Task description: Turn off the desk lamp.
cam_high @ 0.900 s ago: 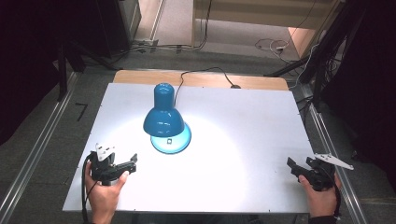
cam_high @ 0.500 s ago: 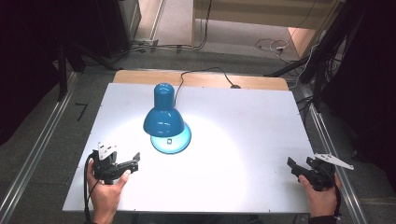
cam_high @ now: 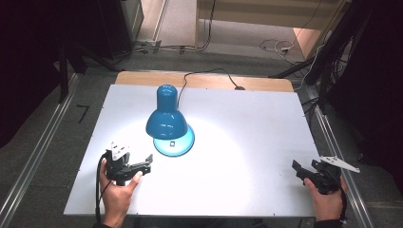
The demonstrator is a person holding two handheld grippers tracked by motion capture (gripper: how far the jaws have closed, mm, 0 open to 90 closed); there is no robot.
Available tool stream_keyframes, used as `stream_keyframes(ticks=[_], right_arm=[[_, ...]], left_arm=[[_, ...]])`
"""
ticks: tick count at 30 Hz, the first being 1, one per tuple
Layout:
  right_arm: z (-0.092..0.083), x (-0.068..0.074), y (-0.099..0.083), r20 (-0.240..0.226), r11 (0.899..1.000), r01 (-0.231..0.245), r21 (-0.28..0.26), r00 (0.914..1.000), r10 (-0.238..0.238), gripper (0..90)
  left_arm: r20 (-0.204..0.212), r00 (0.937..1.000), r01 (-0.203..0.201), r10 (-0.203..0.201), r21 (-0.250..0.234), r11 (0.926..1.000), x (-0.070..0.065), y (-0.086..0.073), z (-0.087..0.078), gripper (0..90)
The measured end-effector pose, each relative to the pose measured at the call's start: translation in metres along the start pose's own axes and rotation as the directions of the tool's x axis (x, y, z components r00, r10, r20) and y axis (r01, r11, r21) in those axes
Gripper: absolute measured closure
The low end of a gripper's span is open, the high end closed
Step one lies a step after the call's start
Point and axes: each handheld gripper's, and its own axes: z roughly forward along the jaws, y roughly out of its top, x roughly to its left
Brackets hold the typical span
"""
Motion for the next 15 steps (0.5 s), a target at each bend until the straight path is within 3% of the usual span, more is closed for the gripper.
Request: stream_keyframes(ticks=[15], right_arm=[[0.001, 0.000, 0.000, -0.007, 1.000, 0.009, 0.000, 0.9999, -0.009, 20.5]], left_arm=[[0.021, 0.9996, -0.019, 0.020, -0.007, 0.9998, -0.010, 0.002, 0.004, 10.8]])
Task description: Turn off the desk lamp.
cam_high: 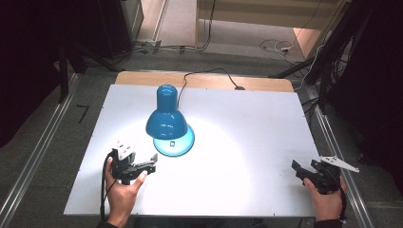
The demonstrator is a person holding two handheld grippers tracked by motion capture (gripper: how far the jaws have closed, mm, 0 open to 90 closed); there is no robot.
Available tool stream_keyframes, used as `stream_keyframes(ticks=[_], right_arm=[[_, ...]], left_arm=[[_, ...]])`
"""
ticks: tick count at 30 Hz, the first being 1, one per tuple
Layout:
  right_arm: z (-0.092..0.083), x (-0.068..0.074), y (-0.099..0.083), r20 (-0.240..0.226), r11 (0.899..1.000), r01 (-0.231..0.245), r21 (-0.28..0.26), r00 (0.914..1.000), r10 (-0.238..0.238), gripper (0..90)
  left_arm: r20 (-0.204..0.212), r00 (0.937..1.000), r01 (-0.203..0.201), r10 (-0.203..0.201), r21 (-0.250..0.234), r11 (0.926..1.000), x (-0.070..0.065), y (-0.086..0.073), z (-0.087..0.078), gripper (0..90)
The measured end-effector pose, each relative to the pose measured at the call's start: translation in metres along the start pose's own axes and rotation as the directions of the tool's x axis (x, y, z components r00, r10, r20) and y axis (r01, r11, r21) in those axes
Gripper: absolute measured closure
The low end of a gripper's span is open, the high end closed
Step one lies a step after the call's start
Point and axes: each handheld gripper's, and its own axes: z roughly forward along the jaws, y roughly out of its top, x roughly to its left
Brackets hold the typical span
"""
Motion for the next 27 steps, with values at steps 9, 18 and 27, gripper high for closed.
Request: stream_keyframes(ticks=[9, 18, 27], right_arm=[[0.000, 0.000, 0.000, -0.002, 1.000, -0.003, 0.001, 1.0000, 0.003, 20.4], [0.000, 0.000, 0.000, -0.001, 1.000, -0.005, 0.004, 1.0000, 0.005, 20.4], [0.001, 0.000, 0.000, -0.004, 1.000, -0.001, 0.003, 1.0000, 0.001, 20.4]], left_arm=[[0.010, 0.9999, -0.007, 0.007, -0.002, 1.0000, -0.005, 0.003, 0.002, 11.1], [0.020, 0.9997, -0.013, 0.013, 0.004, 0.9999, -0.011, 0.004, 0.006, 11.2], [0.030, 0.9993, -0.024, 0.024, -0.001, 0.9997, -0.018, 0.007, 0.010, 14.0]])
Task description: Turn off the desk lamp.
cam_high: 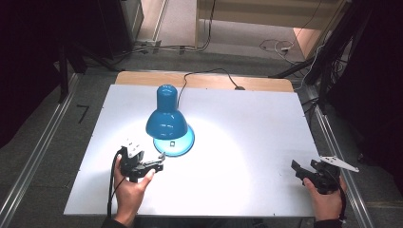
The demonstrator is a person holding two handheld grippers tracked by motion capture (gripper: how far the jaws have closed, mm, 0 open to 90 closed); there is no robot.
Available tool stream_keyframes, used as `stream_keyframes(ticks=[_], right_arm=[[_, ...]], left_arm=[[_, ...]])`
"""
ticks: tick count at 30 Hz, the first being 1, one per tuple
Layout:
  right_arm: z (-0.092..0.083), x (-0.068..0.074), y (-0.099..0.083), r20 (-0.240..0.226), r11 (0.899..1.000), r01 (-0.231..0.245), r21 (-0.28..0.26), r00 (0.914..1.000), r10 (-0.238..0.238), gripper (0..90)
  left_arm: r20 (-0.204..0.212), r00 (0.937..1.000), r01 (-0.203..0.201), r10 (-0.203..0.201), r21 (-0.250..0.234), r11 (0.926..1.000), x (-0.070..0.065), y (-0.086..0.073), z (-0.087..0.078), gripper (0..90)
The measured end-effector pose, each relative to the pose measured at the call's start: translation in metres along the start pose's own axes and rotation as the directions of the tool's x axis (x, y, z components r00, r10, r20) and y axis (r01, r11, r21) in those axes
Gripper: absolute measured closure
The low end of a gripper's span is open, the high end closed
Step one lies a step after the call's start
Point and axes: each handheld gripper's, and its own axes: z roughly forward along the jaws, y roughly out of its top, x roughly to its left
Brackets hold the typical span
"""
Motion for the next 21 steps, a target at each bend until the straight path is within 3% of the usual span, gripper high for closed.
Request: stream_keyframes(ticks=[14, 21], right_arm=[[0.001, 0.000, 0.000, 0.003, 1.000, 0.007, 0.003, 1.0000, -0.007, 20.4], [0.001, 0.001, 0.000, 0.003, 1.000, 0.006, 0.004, 1.0000, -0.006, 20.5]], left_arm=[[0.009, 0.9996, -0.026, 0.026, -0.006, 0.9997, -0.009, 0.004, 0.007, 21.7], [0.029, 0.9990, -0.033, 0.033, -0.012, 0.9994, -0.014, 0.006, 0.013, 37.3]])
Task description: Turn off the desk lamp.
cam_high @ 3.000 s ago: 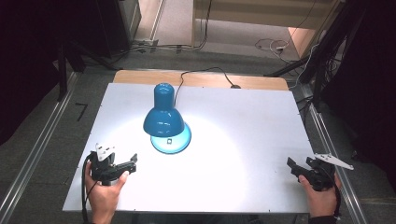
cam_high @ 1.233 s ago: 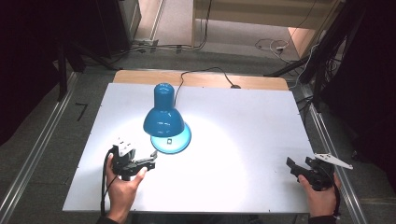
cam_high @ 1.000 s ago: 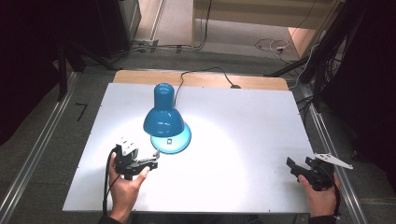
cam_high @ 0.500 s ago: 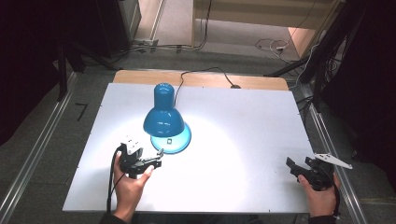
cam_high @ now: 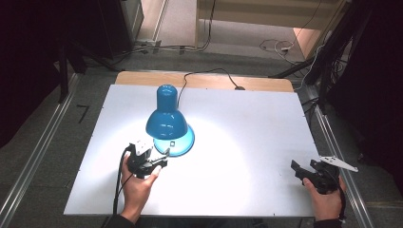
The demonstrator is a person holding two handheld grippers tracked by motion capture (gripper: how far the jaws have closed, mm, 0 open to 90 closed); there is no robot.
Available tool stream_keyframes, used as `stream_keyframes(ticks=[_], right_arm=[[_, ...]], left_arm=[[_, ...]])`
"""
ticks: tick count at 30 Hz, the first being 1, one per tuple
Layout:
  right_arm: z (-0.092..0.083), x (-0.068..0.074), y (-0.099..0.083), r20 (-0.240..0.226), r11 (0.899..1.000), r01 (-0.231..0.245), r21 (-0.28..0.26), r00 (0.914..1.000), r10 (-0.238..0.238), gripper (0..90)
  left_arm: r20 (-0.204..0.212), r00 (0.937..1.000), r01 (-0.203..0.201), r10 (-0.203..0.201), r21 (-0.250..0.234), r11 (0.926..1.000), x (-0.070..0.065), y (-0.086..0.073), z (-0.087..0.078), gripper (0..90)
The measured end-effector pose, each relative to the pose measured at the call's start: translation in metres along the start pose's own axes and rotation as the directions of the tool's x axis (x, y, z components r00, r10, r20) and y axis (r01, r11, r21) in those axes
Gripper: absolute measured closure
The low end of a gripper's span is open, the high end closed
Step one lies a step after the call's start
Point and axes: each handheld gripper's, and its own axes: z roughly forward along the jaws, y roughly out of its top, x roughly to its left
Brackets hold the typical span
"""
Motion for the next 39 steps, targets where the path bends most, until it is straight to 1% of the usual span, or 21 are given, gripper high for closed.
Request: stream_keyframes(ticks=[2, 3, 4, 7, 8, 9, 13, 16, 17, 20, 23, 26, 32, 39], right_arm=[[0.000, 0.000, 0.000, 0.001, 1.000, 0.001, 0.000, 1.0000, -0.001, 20.6], [0.000, 0.000, 0.000, 0.001, 1.000, 0.001, 0.000, 1.0000, -0.001, 20.6], [0.000, 0.000, 0.000, 0.002, 1.000, 0.002, 0.000, 1.0000, -0.002, 20.6], [0.000, 0.000, 0.000, 0.002, 1.000, 0.003, 0.000, 1.0000, -0.003, 20.7], [0.001, 0.000, 0.000, 0.003, 1.000, 0.003, 0.001, 1.0000, -0.003, 20.6], [0.001, 0.000, 0.000, 0.002, 1.000, 0.002, 0.002, 1.0000, -0.002, 20.6], [0.001, 0.000, 0.000, 0.002, 1.000, 0.004, 0.001, 1.0000, -0.004, 20.6], [0.001, 0.000, 0.000, 0.001, 1.000, 0.006, 0.002, 1.0000, -0.006, 20.7], [0.001, 0.000, 0.000, 0.002, 1.000, 0.005, 0.002, 1.0000, -0.005, 20.7], [0.001, 0.000, 0.000, 0.002, 1.000, 0.002, 0.002, 1.0000, -0.002, 20.6], [0.001, 0.000, 0.000, 0.002, 1.000, 0.003, 0.001, 1.0000, -0.003, 20.7], [0.001, 0.000, 0.000, 0.002, 1.000, 0.005, 0.000, 1.0000, -0.005, 20.6], [0.001, 0.000, 0.000, 0.000, 1.000, 0.004, 0.002, 1.0000, -0.004, 20.7], [0.001, 0.000, 0.000, -0.001, 1.000, 0.004, 0.002, 1.0000, -0.004, 20.7]], left_arm=[[0.001, 1.0000, -0.005, 0.005, 0.002, 1.0000, 0.000, 0.000, 0.001, 42.4], [0.002, 1.0000, -0.009, 0.009, 0.001, 1.0000, -0.001, 0.000, 0.002, 42.4], [0.008, 0.9999, -0.009, 0.009, -0.010, 0.9999, -0.002, 0.001, 0.003, 48.5], [0.020, 0.9995, -0.022, 0.023, -0.033, 0.9992, -0.002, 0.001, 0.006, 61.9], [0.020, 0.9995, -0.022, 0.023, -0.033, 0.9992, -0.002, 0.001, 0.006, 66.2], [0.030, 0.9993, -0.019, 0.020, -0.044, 0.9988, -0.003, 0.002, 0.008, 69.6], [0.037, 0.9988, -0.030, 0.032, -0.049, 0.9984, -0.004, 0.003, 0.012, 78.9], [0.044, 0.9986, -0.028, 0.030, -0.051, 0.9983, -0.006, 0.003, 0.014, 86.3], [0.043, 0.9984, -0.035, 0.037, -0.053, 0.9980, -0.007, 0.003, 0.016, 87.2], [0.047, 0.9981, -0.038, 0.040, -0.055, 0.9978, -0.008, 0.003, 0.018, 90.0], [0.042, 0.9980, -0.044, 0.047, -0.049, 0.9978, -0.008, 0.003, 0.020, 90.0], [0.047, 0.9978, -0.044, 0.047, -0.051, 0.9977, -0.009, 0.003, 0.022, 90.0], [0.043, 0.9982, -0.040, 0.043, -0.064, 0.9972, -0.011, 0.004, 0.025, 90.0], [0.045, 0.9980, -0.042, 0.044, -0.059, 0.9974, -0.011, 0.003, 0.027, 90.0]])
